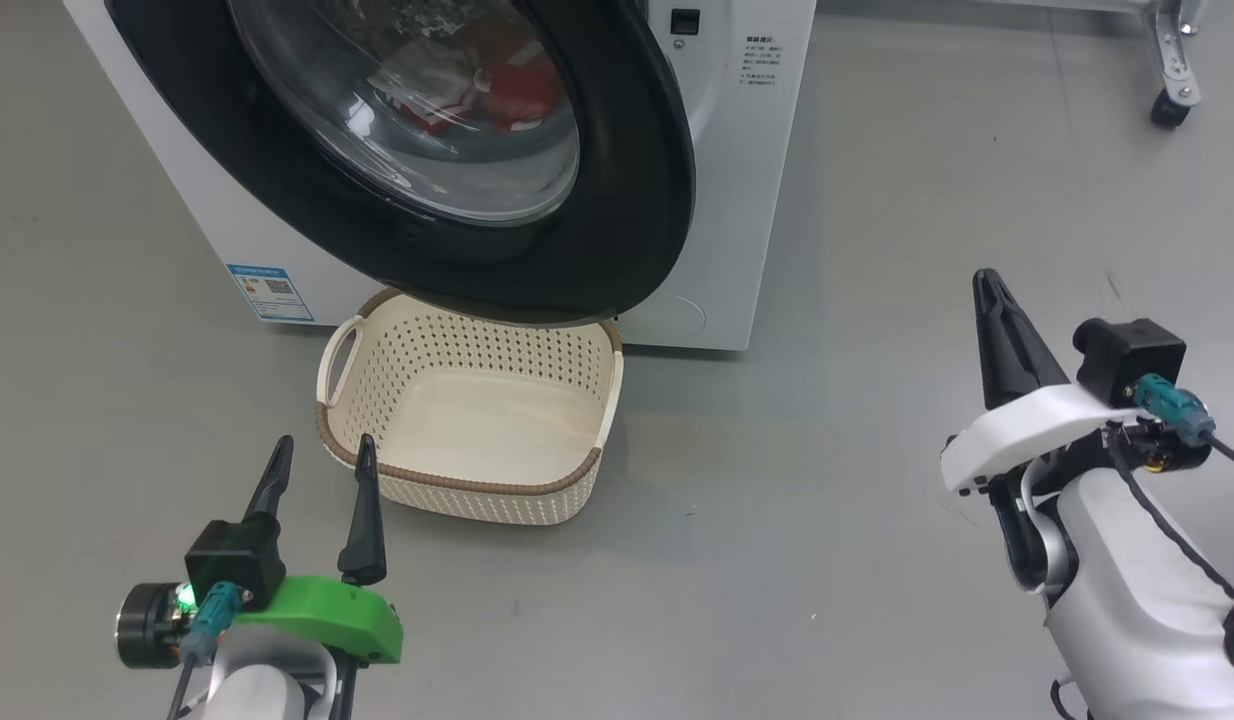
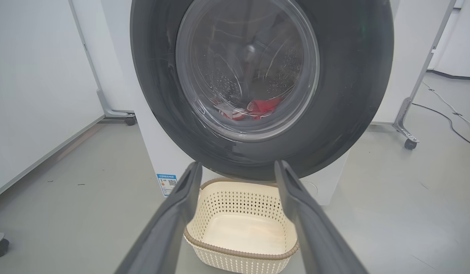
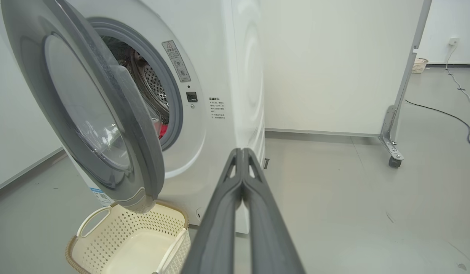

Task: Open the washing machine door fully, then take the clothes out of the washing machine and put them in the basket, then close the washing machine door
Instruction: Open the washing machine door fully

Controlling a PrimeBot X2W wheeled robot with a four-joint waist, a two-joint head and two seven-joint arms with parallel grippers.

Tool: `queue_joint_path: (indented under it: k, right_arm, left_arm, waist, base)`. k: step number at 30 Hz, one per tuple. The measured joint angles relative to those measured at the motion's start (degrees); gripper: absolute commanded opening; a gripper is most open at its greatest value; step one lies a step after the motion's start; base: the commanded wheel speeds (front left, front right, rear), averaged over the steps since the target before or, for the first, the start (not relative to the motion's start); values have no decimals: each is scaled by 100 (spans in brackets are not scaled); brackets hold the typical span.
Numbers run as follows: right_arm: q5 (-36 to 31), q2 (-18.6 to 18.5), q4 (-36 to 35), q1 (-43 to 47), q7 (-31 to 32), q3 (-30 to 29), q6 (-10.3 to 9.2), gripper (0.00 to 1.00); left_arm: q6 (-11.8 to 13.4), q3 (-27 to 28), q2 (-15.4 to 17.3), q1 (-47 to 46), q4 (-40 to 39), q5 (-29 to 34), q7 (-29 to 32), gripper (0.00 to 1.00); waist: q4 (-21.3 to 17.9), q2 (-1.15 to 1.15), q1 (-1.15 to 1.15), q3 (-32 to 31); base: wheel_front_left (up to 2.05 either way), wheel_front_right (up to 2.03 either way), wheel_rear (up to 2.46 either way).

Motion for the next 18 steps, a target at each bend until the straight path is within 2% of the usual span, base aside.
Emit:
queue_joint_path:
  k: [1, 2, 3, 9, 18]
  right_arm:
    - [0, 20, -45, 97, 0, -26, -16, 31]
    - [0, 53, -92, 196, 0, -55, -60, 86]
    - [0, 88, -155, 289, 1, -80, -98, 100]
    - [-142, 198, -822, 532, 8, -287, -108, 100]
    - [-377, 261, -1349, 1015, 8, -407, -162, 100]
  left_arm:
    - [0, 2, -1, 15, -1, 0, 0, 100]
    - [0, 10, -1, 37, -1, -1, 0, 100]
    - [0, 19, 0, 62, -1, 0, 0, 100]
    - [-1, 32, 0, 102, -29, 2, 0, 100]
    - [-7, 63, 0, 134, -43, 9, 0, 100]
  waist:
    - [-10, 0, 0, -14]
    - [-21, 0, 0, -26]
    - [-32, 0, 0, -36]
    - [-64, 0, 0, -47]
    - [-82, 0, 0, -44]
  base:
    - [0, 0, 0]
    - [0, 0, 0]
    - [0, 0, 0]
    - [0, 0, 0]
    - [0, 0, 0]
